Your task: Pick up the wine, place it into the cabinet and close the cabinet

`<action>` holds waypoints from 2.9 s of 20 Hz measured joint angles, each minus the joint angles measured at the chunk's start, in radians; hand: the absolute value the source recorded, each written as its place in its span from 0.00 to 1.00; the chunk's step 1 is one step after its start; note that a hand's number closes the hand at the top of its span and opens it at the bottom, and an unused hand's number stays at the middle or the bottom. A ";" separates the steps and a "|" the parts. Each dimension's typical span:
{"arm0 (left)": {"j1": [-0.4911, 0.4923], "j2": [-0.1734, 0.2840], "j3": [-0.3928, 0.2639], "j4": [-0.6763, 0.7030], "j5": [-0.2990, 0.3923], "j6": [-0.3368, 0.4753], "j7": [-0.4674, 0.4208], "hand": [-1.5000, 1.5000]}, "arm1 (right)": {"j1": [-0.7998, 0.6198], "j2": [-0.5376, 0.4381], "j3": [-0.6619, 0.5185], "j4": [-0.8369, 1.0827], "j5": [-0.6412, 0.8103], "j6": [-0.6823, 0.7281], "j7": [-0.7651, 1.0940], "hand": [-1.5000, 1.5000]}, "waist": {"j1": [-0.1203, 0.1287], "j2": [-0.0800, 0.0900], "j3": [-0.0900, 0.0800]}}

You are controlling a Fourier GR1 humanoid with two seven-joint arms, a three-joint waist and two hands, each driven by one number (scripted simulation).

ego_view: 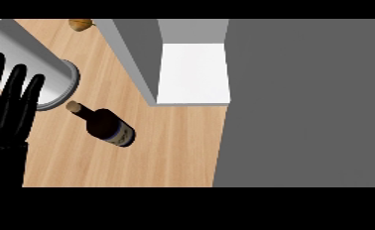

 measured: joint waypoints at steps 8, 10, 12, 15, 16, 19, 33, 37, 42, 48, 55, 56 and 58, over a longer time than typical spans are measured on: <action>0.030 -0.009 0.056 0.090 0.021 -0.007 -0.111 0.00 | -0.080 -0.032 -0.049 0.003 -0.002 -0.001 0.065 0.00 | 0.001 0.000 0.000; 0.048 -0.004 0.076 0.113 0.037 -0.019 -0.139 0.00 | -0.081 -0.035 -0.059 0.000 -0.004 0.000 0.070 0.00 | 0.000 0.000 0.000; 0.056 -0.011 0.072 0.141 0.029 -0.018 -0.167 0.00 | -0.082 -0.033 -0.063 0.001 -0.006 0.003 0.070 0.00 | 0.000 0.000 0.000; 0.102 -0.018 0.057 0.162 0.029 -0.021 -0.206 0.00 | -0.092 -0.032 -0.068 0.003 -0.007 0.003 0.075 0.00 | 0.002 0.000 0.000; 0.128 -0.020 0.053 0.173 0.038 -0.028 -0.236 0.00 | -0.098 -0.034 -0.073 0.005 -0.008 0.005 0.076 0.00 | 0.003 0.000 0.000; 0.161 -0.016 0.073 0.233 0.066 -0.050 -0.304 0.00 | -0.101 -0.029 -0.069 0.006 -0.009 0.006 0.077 0.00 | 0.002 0.000 -0.001; 0.285 -0.010 0.137 0.496 0.177 -0.136 -0.611 0.00 | -0.167 -0.039 -0.070 0.010 -0.006 -0.009 0.119 0.00 | 0.004 0.000 -0.001; 0.294 -0.014 0.144 0.569 0.197 -0.162 -0.678 0.00 | -0.162 -0.038 -0.080 0.007 -0.009 -0.008 0.115 0.00 | 0.002 0.000 -0.001; 0.302 -0.015 0.166 0.670 0.219 -0.198 -0.758 0.00 | -0.175 -0.037 -0.072 0.008 -0.010 -0.011 0.119 0.00 | 0.002 0.000 0.000; 0.270 -0.016 0.200 0.860 0.245 -0.240 -0.883 0.00 | -0.192 -0.035 -0.046 0.010 -0.003 -0.021 0.122 0.00 | 0.001 0.000 -0.001; 0.227 -0.017 0.236 1.031 0.264 -0.276 -0.986 0.00 | -0.204 -0.042 -0.047 0.009 -0.003 -0.028 0.129 0.00 | 0.000 0.000 -0.001; 0.222 -0.016 0.243 1.055 0.271 -0.287 -1.000 0.00 | -0.200 -0.037 -0.042 0.009 -0.001 -0.030 0.124 0.00 | 0.001 0.000 -0.001; 0.213 -0.013 0.256 1.082 0.293 -0.306 -1.011 0.00 | -0.213 -0.044 -0.052 0.009 -0.002 -0.033 0.129 0.00 | 0.001 0.000 -0.001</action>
